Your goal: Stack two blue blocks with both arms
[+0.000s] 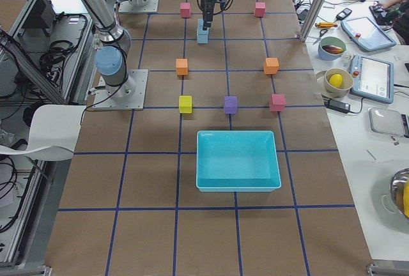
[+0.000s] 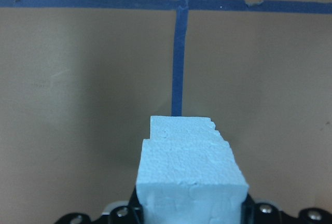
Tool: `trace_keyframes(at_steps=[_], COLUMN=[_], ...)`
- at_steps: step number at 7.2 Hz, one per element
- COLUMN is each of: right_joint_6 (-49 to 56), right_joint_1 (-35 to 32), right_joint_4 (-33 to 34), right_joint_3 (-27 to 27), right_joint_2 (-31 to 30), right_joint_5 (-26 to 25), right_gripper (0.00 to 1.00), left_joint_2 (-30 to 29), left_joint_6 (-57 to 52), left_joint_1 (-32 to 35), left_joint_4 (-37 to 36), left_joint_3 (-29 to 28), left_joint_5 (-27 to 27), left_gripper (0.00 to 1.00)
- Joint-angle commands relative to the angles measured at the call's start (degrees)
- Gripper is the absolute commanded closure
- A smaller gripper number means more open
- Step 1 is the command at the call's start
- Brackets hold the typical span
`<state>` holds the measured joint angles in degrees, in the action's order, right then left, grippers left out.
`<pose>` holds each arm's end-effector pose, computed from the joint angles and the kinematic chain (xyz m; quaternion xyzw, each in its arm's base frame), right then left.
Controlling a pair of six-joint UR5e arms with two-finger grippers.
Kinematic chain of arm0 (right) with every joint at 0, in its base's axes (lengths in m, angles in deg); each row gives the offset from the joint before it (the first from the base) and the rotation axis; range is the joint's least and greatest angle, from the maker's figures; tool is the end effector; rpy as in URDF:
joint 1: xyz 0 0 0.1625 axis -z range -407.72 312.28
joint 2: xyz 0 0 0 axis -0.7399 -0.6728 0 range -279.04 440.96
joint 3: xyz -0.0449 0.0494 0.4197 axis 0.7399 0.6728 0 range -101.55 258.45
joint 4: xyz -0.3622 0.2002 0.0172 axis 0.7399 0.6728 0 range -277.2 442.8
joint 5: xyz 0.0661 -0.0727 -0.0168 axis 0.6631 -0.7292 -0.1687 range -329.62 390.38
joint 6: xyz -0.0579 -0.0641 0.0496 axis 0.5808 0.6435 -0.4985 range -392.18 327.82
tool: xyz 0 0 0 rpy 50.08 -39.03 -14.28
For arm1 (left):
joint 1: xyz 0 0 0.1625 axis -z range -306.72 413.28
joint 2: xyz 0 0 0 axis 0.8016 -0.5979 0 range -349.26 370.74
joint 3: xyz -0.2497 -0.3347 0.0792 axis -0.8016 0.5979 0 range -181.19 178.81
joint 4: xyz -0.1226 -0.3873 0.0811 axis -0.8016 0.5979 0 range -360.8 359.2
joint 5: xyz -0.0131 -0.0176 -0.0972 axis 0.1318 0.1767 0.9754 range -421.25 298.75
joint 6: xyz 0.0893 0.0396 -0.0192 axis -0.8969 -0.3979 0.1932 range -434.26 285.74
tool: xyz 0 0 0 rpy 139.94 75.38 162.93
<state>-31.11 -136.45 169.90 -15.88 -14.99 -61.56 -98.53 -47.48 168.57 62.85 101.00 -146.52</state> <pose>0.1201 -0.4481 0.4945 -0.0015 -0.9998 -0.0115 0.0167 -0.3693 -0.4506 0.2513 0.0149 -0.9980 -0.0582 0.0174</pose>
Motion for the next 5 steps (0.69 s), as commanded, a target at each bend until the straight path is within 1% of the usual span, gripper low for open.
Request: trace_keyframes(at_steps=[1, 2, 4, 5], right_joint_6=[0.1, 0.2, 0.2, 0.5], right_joint_1=[0.0, 0.0, 0.0, 0.1], right_joint_4=[0.0, 0.0, 0.0, 0.0], right_joint_3=[-0.1, -0.1, -0.1, -0.1], right_joint_2=[0.1, 0.1, 0.1, 0.1], right_joint_5=[0.0, 0.0, -0.2, -0.6], right_gripper=[0.0, 0.0, 0.0, 0.0], left_joint_2=[-0.8, -0.6, 0.5, 1.9], left_joint_6=[-0.2, -0.1, -0.1, -0.1], left_joint_1=[0.1, 0.1, 0.1, -0.6], left_joint_4=[-0.4, -0.5, -0.6, 0.1], left_joint_3=[0.1, 0.1, -0.4, -1.5], left_joint_5=[-0.2, -0.1, 0.1, 2.4], left_gripper=[0.19, 0.0, 0.0, 0.0])
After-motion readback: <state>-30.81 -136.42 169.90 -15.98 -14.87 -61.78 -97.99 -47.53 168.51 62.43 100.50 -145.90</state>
